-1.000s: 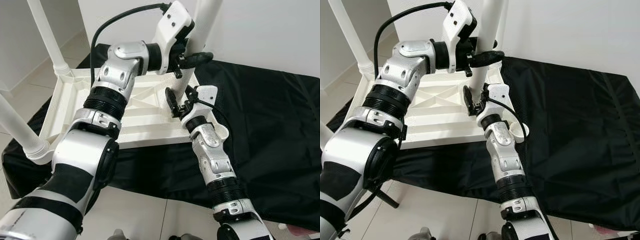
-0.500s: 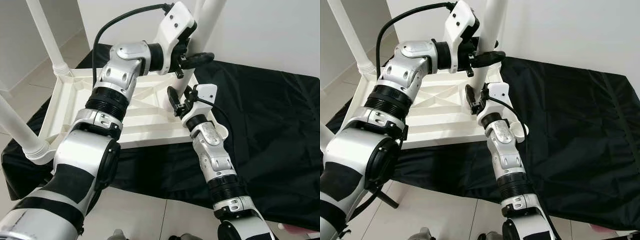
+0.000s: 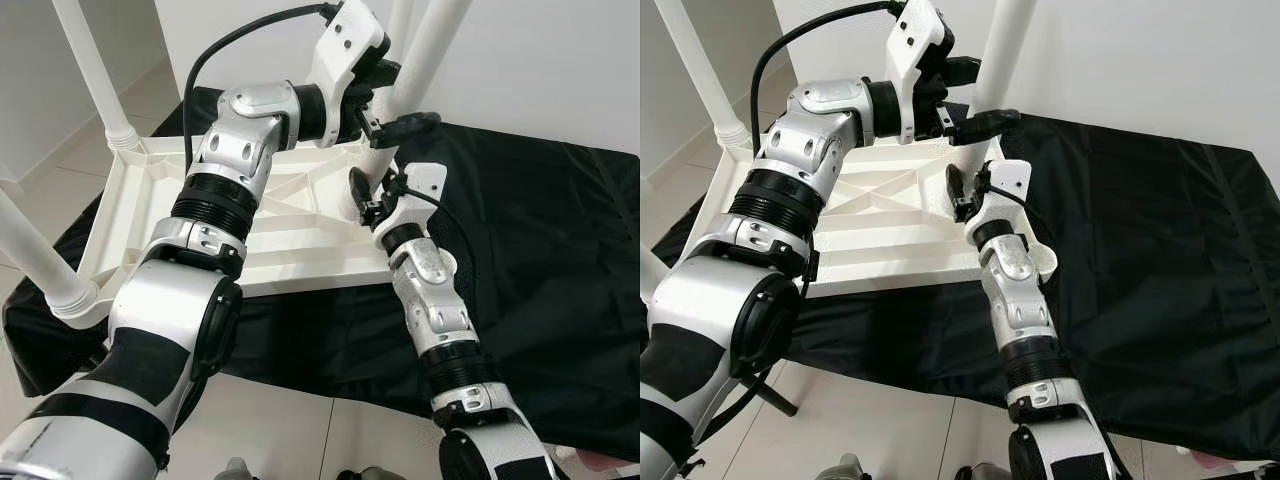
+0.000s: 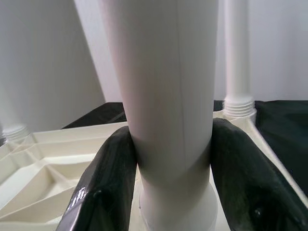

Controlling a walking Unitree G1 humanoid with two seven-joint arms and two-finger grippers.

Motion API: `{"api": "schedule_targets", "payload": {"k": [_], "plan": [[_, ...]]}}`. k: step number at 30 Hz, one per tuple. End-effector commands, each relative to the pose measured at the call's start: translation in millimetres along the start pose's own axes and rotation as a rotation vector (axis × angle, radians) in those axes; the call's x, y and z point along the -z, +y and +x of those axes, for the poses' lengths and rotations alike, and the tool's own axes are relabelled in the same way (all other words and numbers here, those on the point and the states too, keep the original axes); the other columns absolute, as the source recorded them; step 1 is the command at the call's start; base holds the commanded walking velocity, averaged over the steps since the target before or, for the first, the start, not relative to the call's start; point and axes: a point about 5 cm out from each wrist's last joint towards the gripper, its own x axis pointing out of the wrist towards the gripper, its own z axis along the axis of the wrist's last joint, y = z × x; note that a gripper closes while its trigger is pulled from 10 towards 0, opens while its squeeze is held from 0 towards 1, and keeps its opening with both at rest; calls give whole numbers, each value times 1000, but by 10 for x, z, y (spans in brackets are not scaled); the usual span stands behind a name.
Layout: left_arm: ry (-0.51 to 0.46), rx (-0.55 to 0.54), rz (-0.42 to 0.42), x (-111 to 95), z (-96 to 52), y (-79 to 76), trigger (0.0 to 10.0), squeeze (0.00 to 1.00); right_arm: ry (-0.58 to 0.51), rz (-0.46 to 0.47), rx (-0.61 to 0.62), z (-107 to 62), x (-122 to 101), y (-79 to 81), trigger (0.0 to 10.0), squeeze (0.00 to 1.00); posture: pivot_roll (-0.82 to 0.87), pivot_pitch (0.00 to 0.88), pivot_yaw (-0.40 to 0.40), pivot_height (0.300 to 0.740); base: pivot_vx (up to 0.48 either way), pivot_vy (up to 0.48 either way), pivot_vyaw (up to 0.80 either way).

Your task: Building children table

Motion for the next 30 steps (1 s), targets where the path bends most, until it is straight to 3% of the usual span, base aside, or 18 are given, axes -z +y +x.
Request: {"api": "schedule_targets", "payload": {"k": [1,7,8,9,10,14,17,20,24,30], "plan": [[-4,-246,-9,-20,-40,137,10000,1000,-15,-5,21,10,-22,-58,10000,0,-4,0,-42,740,0,0,0],[-5,-245,-35,25,-90,132,10000,1000,-14,-28,62,25,-39,-199,10000,0,-5,0,-44,740,0,0,0],[-3,-245,-47,56,-110,128,10000,184,-12,-44,82,31,-46,-261,10000,0,-4,0,-48,740,0,0,0],[-3,-245,-47,56,-110,128,10000,184,-12,-44,82,31,-46,-261,10000,0,-4,0,-48,740,0,0,0],[4,-245,-54,93,-128,121,10000,0,-9,-55,93,37,-52,-315,10000,0,-3,0,-48,740,0,0,0],[25,-247,-71,182,-154,102,10000,0,-2,-71,108,44,-66,-413,10000,0,-4,0,-48,740,0,0,0],[66,-223,-116,386,-104,-40,10000,0,4,-106,110,32,-99,-530,10000,0,-5,0,-48,740,0,0,0],[77,-209,-136,457,-72,-109,10000,0,8,-117,113,24,-110,-569,10000,0,-7,0,-49,740,0,0,0],[136,-159,-201,725,40,-367,10000,0,9,-157,88,-39,-179,-682,10000,0,-22,0,-49,740,0,0,0],[172,-132,-234,861,106,-516,10000,0,24,-162,80,-125,-162,-753,10000,0,-31,0,-44,740,0,0,0]]}}
